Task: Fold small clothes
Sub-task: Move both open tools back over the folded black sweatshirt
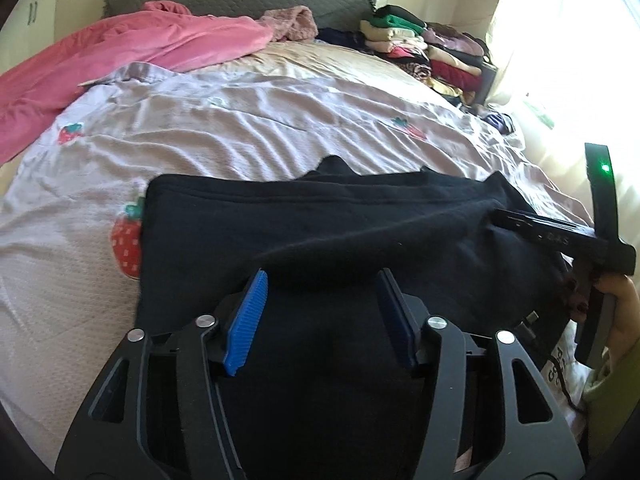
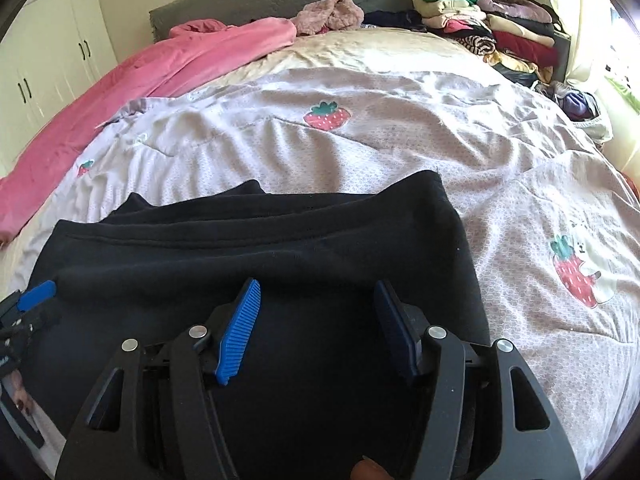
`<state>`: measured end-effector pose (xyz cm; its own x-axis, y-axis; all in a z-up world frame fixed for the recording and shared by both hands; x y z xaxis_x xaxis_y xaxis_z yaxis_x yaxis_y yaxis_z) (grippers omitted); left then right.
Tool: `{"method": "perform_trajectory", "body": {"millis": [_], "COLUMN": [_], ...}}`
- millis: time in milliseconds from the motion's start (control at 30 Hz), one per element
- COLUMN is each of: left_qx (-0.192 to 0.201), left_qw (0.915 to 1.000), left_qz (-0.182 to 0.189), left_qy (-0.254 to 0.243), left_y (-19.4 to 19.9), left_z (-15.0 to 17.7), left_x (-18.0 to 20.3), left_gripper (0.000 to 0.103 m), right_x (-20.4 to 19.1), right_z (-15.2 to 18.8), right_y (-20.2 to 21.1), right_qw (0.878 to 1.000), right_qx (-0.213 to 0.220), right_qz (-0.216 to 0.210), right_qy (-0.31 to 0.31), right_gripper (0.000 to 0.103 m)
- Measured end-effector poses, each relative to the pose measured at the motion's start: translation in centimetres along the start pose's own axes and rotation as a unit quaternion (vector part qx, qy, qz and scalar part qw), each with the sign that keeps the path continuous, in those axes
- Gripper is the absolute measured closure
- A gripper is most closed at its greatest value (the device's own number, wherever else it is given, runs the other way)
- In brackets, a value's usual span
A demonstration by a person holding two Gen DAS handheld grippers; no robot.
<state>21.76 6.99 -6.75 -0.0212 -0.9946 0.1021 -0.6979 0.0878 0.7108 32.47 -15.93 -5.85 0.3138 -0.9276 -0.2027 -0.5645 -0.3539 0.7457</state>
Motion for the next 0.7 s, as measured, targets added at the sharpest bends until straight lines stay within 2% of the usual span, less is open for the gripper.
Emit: {"method": "perform_trajectory", "body": {"millis": [200, 300, 333, 400, 433, 533, 567, 700], "left_qx": [0.012, 0.019, 0.022, 0.030, 0.033, 0.041, 0.042, 0.044], "left_qw": [0.9999, 0.9997, 0.9997, 0.9994, 0.9992, 0.9988, 0.9986, 0.9981], "left_qz": [-0.001, -0.003, -0.005, -0.011, -0.013, -0.016, -0.019, -0.027], "left_qy": [0.007, 0.011, 0.013, 0.016, 0.017, 0.024, 0.026, 0.035], "left_y": [1.4, 2.2, 2.4, 3.2, 3.5, 4.5, 4.8, 5.5], "left_z": [-0.5, -0.7, -0.8, -1.0, -1.1, -1.5, -1.5, -1.7], "left_x": [-0.3, -0.4, -0.5, -0.6, -0.7, -1.2, -1.4, -2.3], "left_gripper": [0.040, 0.027, 0.021, 0.012, 0.010, 0.010, 0.010, 0.010], "right_x": [-0.5, -1.2, -1.6, -2.5, -2.9, -4.4, -4.9, -6.8], "right_z": [-0.4, -0.5, -0.5, -0.5, -0.5, -0.5, -0.4, -0.4], "right_y": [1.8, 2.4, 2.6, 3.3, 3.5, 4.4, 4.8, 6.2], "right_qw": [0.999, 0.999, 0.999, 0.998, 0.998, 0.997, 0.997, 0.995], "right_qx": [0.019, 0.023, 0.025, 0.030, 0.032, 0.037, 0.039, 0.051], "right_qz": [-0.035, -0.042, -0.046, -0.051, -0.052, -0.061, -0.064, -0.071], "right_qy": [-0.009, -0.003, 0.000, 0.008, 0.011, 0.023, 0.028, 0.049], "right_gripper": [0.044, 0.043, 0.042, 0.030, 0.028, 0.025, 0.020, 0.019]}}
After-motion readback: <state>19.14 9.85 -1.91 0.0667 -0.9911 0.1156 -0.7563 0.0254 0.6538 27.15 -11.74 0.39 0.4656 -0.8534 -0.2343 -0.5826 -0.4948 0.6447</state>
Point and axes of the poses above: each gripper's, at about its wrist camera, not at the fingertips, and y roughly against the way its jaws point, x to its right, z to its underside, the point moved 3 cm from there along -y, roughly the way its jaws point, and after that the axes turned 7 degrees about -z, right-handed, at the moved point
